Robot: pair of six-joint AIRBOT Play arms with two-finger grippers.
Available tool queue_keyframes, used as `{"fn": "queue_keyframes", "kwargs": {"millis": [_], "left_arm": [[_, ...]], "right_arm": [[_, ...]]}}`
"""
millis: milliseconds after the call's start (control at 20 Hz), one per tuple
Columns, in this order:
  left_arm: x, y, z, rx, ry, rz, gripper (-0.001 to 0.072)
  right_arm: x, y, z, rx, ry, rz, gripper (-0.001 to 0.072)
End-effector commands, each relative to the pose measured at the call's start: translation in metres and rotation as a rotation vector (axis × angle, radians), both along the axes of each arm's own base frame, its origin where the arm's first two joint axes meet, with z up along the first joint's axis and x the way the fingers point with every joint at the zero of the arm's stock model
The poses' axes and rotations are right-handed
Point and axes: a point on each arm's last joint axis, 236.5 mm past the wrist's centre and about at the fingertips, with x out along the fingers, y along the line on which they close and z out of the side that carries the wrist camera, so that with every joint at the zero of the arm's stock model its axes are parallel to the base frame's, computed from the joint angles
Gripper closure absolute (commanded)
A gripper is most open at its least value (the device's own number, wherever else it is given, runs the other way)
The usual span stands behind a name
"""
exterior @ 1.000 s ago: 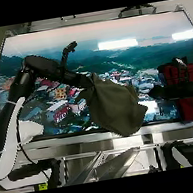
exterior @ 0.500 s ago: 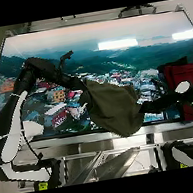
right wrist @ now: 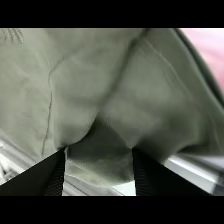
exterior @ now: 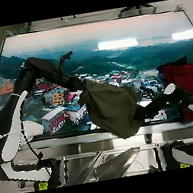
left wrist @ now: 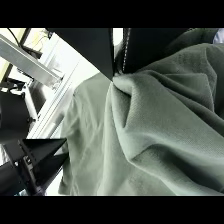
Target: Fold the shirts.
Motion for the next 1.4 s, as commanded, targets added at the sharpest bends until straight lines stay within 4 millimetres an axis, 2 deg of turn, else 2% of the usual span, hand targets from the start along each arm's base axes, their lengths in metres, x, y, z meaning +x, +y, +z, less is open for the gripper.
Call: {"fn": "queue_keyframes", "kwargs": {"millis": [0,50,100,150,300,400,450,550,600,650,700,750,800,850,950,1200,1350], "left_arm": [[-0.001,-0.001,0.0,0.0,0.002,-0.001,0.0688],[-0.001,-0.001,0.0,0.0,0.002,-0.002,0.0689],[0.0,-0.001,0.0,0.0,0.001,-0.001,0.0688],[0.0,-0.001,0.0,0.0,0.001,-0.001,0.0689],[-0.001,-0.001,0.0,0.0,0.001,-0.001,0.0688],[-0.001,0.0,0.0,0.001,0.003,-0.001,0.0688],[-0.001,0.001,0.0,0.001,0.005,-0.002,0.0688],[-0.004,0.001,0.0,0.002,0.014,-0.011,0.0688],[-0.006,0.002,0.0,0.002,0.021,-0.019,0.0688],[-0.008,0.002,0.001,0.002,0.025,-0.023,0.0688],[-0.008,0.002,0.001,0.002,0.026,-0.023,0.0688],[-0.008,0.002,0.001,0.002,0.025,-0.023,0.0688],[-0.007,0.002,0.0,0.002,0.024,-0.022,0.0688],[-0.007,0.002,0.0,0.002,0.023,-0.02,0.0689],[-0.007,0.002,0.0,0.002,0.023,-0.021,0.0688],[-0.007,0.002,0.001,0.001,0.023,-0.022,0.0688],[-0.007,0.002,0.001,0.001,0.022,-0.02,0.0688]], "right_arm": [[-0.01,0.013,-0.008,0.004,0.002,0.08,0.0383],[-0.011,0.017,-0.007,0.013,-0.005,0.101,0.0523],[-0.012,0.022,-0.005,0.03,-0.014,0.111,0.0571],[-0.01,0.027,-0.002,0.052,-0.02,0.108,0.0697],[-0.001,0.045,0.011,0.146,-0.057,0.083,0.0695],[0.009,0.049,0.022,0.167,-0.097,0.09,0.0695],[0.014,0.042,0.025,0.142,-0.121,0.106,0.0695],[0.037,0.012,0.032,0.038,-0.169,0.074,0.0694],[0.049,-0.008,0.035,-0.023,-0.19,0.033,0.0688],[0.062,-0.031,0.036,-0.085,-0.206,-0.025,0.0507],[0.072,-0.051,0.034,-0.127,-0.212,-0.096,0.0206],[0.076,-0.064,0.032,-0.138,-0.205,-0.138,0.0191],[0.074,-0.074,0.027,-0.149,-0.184,-0.159,0.0266],[0.072,-0.082,0.02,-0.159,-0.156,-0.173,0.0275],[0.064,-0.084,0.009,-0.15,-0.097,-0.178,0.0276],[0.043,-0.06,-0.008,-0.113,-0.031,-0.108,0.0277],[0.049,-0.025,0.0,-0.003,-0.079,-0.058,0.0277]]}}
